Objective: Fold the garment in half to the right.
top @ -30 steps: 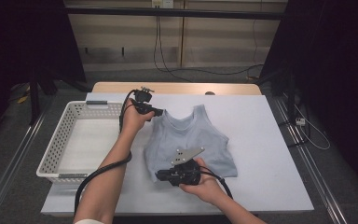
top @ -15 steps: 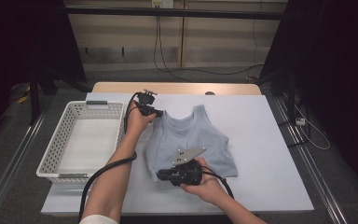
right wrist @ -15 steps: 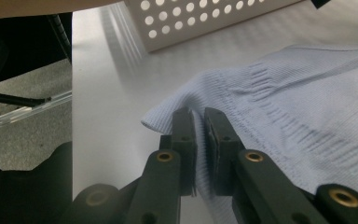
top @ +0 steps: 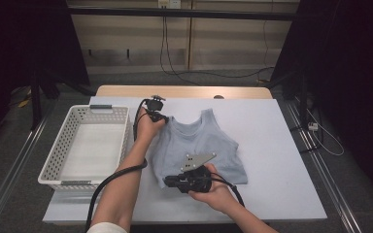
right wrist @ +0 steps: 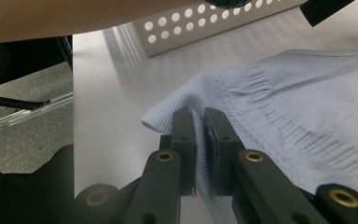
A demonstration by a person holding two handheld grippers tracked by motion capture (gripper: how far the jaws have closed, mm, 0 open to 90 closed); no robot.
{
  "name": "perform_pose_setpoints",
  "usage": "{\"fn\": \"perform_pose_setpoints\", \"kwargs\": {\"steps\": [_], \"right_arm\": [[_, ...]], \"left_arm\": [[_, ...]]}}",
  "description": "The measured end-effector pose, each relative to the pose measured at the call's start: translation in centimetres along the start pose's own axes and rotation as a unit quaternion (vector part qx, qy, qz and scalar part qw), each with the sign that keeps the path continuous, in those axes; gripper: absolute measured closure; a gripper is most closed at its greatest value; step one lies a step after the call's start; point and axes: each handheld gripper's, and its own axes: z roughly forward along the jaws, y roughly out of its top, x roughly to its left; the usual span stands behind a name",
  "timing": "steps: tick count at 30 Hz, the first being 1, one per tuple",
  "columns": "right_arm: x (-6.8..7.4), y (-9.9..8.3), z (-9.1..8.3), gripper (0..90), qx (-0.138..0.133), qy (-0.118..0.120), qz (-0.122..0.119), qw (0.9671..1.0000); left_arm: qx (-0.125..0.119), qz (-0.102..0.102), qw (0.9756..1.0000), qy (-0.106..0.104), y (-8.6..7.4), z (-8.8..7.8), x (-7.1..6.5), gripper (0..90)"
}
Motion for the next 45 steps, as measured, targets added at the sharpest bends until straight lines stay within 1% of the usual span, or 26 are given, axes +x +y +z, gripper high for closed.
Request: {"fn": "perform_pose_setpoints", "kwargs": {"steps": [5, 9, 11, 14, 15, 18, 21, 23, 26, 30, 32, 35, 36, 39, 40, 45], "right_arm": [[0.0, 0.0, 0.0, 84.4, 0.0, 0.0, 0.002, 1.0], [0.0, 0.1, 0.0, 84.5, -0.001, 0.001, 0.003, 1.0], [0.0, 0.1, 0.0, 84.5, -0.003, 0.0, 0.001, 1.0], [0.0, 0.2, -0.2, 84.5, -0.006, 0.0, 0.002, 1.0], [0.0, 0.2, -0.2, 84.5, -0.007, 0.0, 0.002, 1.0], [0.1, 0.2, -0.2, 84.6, -0.008, 0.002, 0.0, 1.0], [0.1, 0.4, -0.1, 84.6, -0.011, 0.001, -0.001, 0.9999], [0.2, 0.6, -0.2, 84.6, -0.013, 0.002, 0.001, 0.9999], [0.2, 0.7, -0.2, 84.6, -0.019, 0.006, 0.007, 0.9998], [0.3, 0.9, -0.2, 84.6, -0.023, 0.008, 0.006, 0.9997], [0.4, 1.0, -0.2, 84.6, -0.024, 0.008, 0.007, 0.9997], [0.5, 1.1, -0.1, 84.6, -0.026, 0.006, 0.009, 0.9996], [0.5, 1.2, 0.0, 84.6, -0.028, 0.007, 0.008, 0.9995], [0.5, 1.4, 0.0, 84.6, -0.034, 0.008, 0.008, 0.9993], [0.5, 1.5, -0.1, 84.6, -0.035, 0.008, 0.009, 0.9993], [0.6, 1.9, 0.2, 84.6, -0.038, 0.014, 0.008, 0.9992]], "left_arm": [[0.003, -0.027, 0.9996, -0.009, 0.0, -0.2, 0.1, 84.8], [0.013, -0.04, 0.999, -0.015, 0.2, -0.5, 0.1, 86.4], [0.019, -0.051, 0.9982, -0.023, 0.4, -0.8, 0.3, 86.8], [0.019, -0.069, 0.9969, -0.032, 0.7, -1.6, 0.6, 86.9], [0.018, -0.072, 0.9966, -0.035, 0.9, -1.9, 0.8, 87.0], [0.02, -0.07, 0.9966, -0.038, 1.2, -2.7, 1.0, 87.1], [0.017, -0.074, 0.9962, -0.044, 1.5, -3.4, 1.3, 87.1], [0.016, -0.073, 0.9962, -0.046, 1.6, -3.8, 1.4, 87.1], [0.019, -0.078, 0.9957, -0.046, 1.8, -4.4, 1.6, 87.1], [0.019, -0.083, 0.9953, -0.045, 1.9, -4.9, 1.9, 87.2], [0.022, -0.082, 0.9952, -0.048, 1.9, -5.1, 2.1, 87.1], [0.022, -0.079, 0.9955, -0.046, 2.1, -5.4, 2.2, 87.2], [0.025, -0.077, 0.9957, -0.045, 2.1, -5.5, 2.3, 87.2], [0.022, -0.08, 0.9954, -0.048, 2.3, -5.8, 2.5, 87.3], [0.022, -0.081, 0.9954, -0.047, 2.3, -5.9, 2.5, 87.2], [0.028, -0.076, 0.9957, -0.045, 2.4, -6.4, 2.9, 87.2]]}}
